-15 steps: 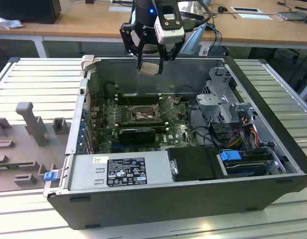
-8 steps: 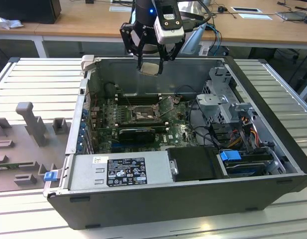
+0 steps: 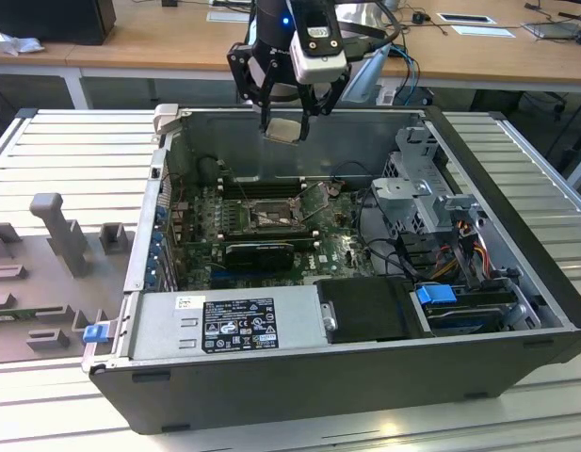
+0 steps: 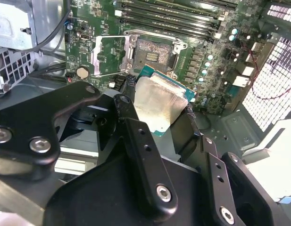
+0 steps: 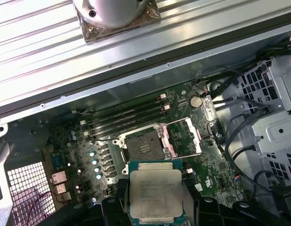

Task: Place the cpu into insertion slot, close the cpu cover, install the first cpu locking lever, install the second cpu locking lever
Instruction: 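Place the cpu into insertion slot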

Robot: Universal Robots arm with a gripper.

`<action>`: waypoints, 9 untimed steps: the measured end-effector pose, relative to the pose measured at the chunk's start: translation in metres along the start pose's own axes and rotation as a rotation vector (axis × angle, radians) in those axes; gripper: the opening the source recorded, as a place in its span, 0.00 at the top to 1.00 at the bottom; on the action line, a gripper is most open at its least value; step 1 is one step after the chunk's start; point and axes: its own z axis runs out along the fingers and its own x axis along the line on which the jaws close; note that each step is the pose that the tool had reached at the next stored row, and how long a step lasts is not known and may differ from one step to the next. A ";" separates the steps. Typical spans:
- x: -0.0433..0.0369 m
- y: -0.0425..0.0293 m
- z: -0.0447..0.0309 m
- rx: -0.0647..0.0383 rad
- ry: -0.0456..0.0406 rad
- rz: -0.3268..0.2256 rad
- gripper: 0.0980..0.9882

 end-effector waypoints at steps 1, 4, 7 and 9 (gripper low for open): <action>0.0000 0.0000 0.0000 0.000 -0.0006 0.008 0.50; 0.0000 0.0000 0.0003 -0.001 -0.0025 0.028 0.50; 0.0000 -0.0001 0.0012 -0.001 -0.0044 0.050 0.50; 0.0000 -0.0001 0.0016 -0.001 -0.0054 0.060 0.50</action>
